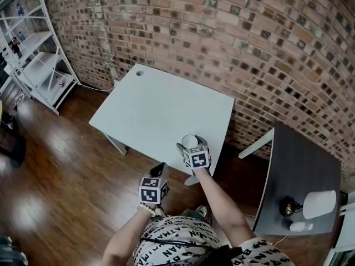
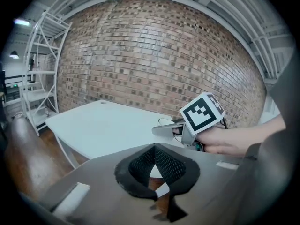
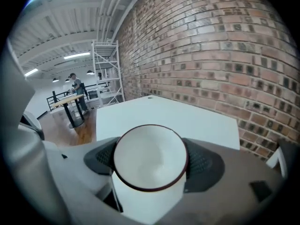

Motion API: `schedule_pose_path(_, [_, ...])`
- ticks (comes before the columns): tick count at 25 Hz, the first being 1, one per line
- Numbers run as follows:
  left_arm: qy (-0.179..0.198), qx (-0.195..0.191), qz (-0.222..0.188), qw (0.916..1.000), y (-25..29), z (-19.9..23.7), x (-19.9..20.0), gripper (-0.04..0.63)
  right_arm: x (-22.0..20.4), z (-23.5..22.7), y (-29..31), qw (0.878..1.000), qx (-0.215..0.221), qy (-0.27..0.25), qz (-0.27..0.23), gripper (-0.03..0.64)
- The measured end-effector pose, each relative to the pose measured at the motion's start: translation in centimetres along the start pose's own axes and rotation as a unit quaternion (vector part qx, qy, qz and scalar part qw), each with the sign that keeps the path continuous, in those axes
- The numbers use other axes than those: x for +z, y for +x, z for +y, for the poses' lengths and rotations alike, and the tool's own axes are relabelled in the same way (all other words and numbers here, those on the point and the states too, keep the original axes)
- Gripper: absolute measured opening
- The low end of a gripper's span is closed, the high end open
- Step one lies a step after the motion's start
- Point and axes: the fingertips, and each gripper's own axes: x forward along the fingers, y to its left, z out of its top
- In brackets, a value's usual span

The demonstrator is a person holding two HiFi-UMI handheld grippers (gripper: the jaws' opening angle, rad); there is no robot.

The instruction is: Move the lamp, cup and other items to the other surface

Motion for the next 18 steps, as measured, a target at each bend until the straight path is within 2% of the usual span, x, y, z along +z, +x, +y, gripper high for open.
schedule_pose_path(10, [-0.036, 0.059, -0.013, 0.9975, -3.9, 7.0, 0.1, 0.002, 2.4, 7.5, 6.9, 0.997, 0.049, -0.053, 0.022, 0.417])
schedule_pose_path(18, [-0.048, 0.065, -0.008, 0.9967, -4.3, 8.4, -0.6, 0.002, 1.8, 9.2, 9.3, 0.996, 0.053, -0.060, 0.035, 0.417])
